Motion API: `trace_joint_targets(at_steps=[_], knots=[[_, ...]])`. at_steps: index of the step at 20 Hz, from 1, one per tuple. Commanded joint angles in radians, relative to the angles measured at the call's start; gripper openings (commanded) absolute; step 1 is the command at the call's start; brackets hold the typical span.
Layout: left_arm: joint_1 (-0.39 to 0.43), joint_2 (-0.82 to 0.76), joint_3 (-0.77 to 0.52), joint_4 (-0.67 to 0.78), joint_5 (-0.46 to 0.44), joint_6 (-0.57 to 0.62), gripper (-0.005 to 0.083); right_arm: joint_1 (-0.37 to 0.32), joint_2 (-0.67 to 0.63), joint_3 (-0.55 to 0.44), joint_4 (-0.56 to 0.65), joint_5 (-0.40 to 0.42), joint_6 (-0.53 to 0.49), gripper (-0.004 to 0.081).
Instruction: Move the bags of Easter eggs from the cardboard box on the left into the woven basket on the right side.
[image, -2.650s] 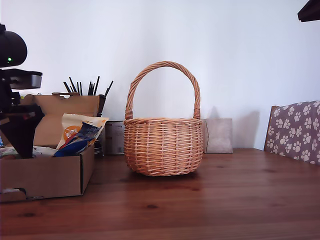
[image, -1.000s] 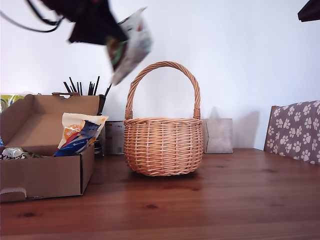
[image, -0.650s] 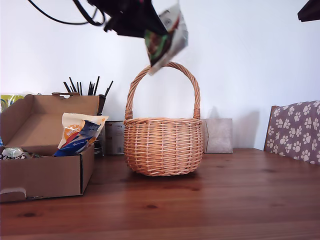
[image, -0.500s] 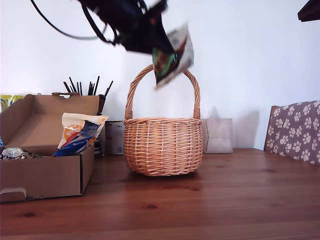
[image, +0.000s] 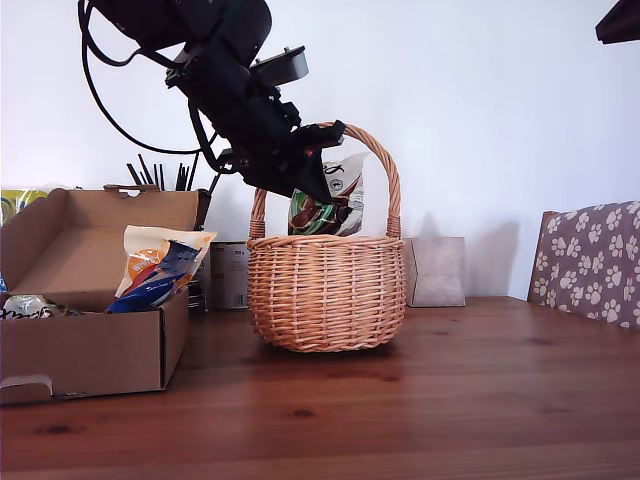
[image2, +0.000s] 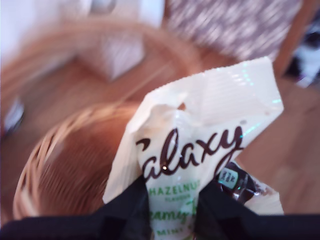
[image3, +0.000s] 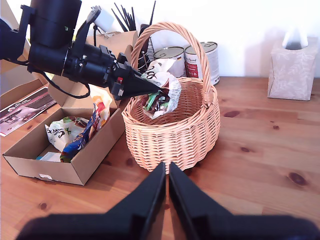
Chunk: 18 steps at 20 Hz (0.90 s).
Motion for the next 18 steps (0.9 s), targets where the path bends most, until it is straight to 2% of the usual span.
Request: trace_joint_targets(at_steps=[1, 3, 4, 7, 8, 13, 15, 16, 17, 18], knots=[[-0.008, 0.018, -0.01, 0.008, -0.03, -0.003, 0.0152, 0.005, 0.0, -0.003, 0.007, -0.003, -0.006, -0.0012], [-0.008, 0.018, -0.01, 0.003, -0.032, -0.003, 0.0225, 0.005, 0.0, -0.003, 0.008, -0.003, -0.005, -0.0012], [-0.01, 0.018, -0.01, 0.001, -0.031, -0.003, 0.0307, 0.005, 0.0, -0.003, 0.008, -0.003, -0.005, -0.0012], [-0.013, 0.018, -0.01, -0.023, -0.032, -0.004, 0.072, 0.005, 0.0, -0.003, 0.008, -0.003, -0.005, -0.0012], [-0.013, 0.018, -0.01, -0.037, -0.032, -0.003, 0.0784, 0.005, 0.0, -0.003, 0.008, -0.003, -0.006, -0.0012], [-0.013, 0.014, 0.0, -0.069, -0.057, -0.003, 0.078, 0.005, 0.0, -0.003, 0.007, -0.003, -0.005, -0.0012], [-0.013, 0.013, 0.035, -0.138, -0.058, -0.003, 0.0765, 0.005, 0.0, -0.003, 0.007, -0.003, -0.006, -0.0012], [-0.014, 0.012, 0.058, -0.191, -0.058, -0.003, 0.0721, 0.005, 0.0, -0.003, 0.007, -0.003, -0.006, -0.0012], [-0.014, 0.008, 0.08, -0.247, -0.058, -0.003, 0.0641, 0.005, 0.0, -0.003, 0.007, -0.003, -0.006, -0.0012], [-0.015, 0.0, 0.093, -0.282, -0.058, -0.006, 0.0522, 0.005, 0.0, -0.003, 0.006, -0.003, -0.006, -0.0012]])
